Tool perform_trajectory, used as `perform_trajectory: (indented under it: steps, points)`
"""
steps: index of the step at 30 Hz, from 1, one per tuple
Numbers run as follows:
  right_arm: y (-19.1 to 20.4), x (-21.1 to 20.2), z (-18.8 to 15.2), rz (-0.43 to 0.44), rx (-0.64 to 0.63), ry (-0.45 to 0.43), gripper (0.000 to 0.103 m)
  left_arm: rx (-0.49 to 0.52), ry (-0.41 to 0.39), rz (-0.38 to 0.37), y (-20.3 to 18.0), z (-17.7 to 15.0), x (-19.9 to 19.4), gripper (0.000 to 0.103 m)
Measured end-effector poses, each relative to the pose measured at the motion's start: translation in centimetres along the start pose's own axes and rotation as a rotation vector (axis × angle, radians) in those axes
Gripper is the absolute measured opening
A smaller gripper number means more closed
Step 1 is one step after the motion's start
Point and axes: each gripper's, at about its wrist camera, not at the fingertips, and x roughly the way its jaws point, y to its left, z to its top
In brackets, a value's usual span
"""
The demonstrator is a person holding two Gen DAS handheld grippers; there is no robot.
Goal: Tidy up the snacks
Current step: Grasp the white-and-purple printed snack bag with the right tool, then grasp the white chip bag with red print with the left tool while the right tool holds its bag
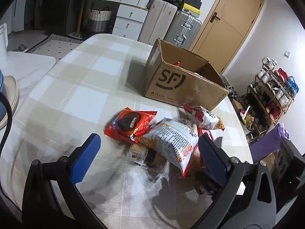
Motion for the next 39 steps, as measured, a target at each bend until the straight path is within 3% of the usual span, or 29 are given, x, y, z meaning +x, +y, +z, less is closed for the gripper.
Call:
perform_trajectory:
  steps: [5, 17, 32, 39]
  points:
    - [0.0, 0.7, -0.1, -0.015, -0.013, 0.030, 0.068, 0.001, 0.009, -0.001, -0.1, 0.0, 0.4, 0.102]
    - [-0.5, 0.6, -0.1, 0.039, 0.004, 0.051, 0.057, -0.004, 0.041, 0.006, 0.1, -0.3, 1.5, 0.102]
    - [-1.8, -1.8, 0.4, 0.109, 0.082, 0.000, 0.053, -0.033, 0.081, 0.003, 0.3, -0.9, 2.8, 0.102]
    - [-2.6, -1.8, 0.4, 0.106, 0.116, 0.005, 0.053, -0.128, 0.081, -0.029, -0.8, 0.0, 3.4, 0.102]
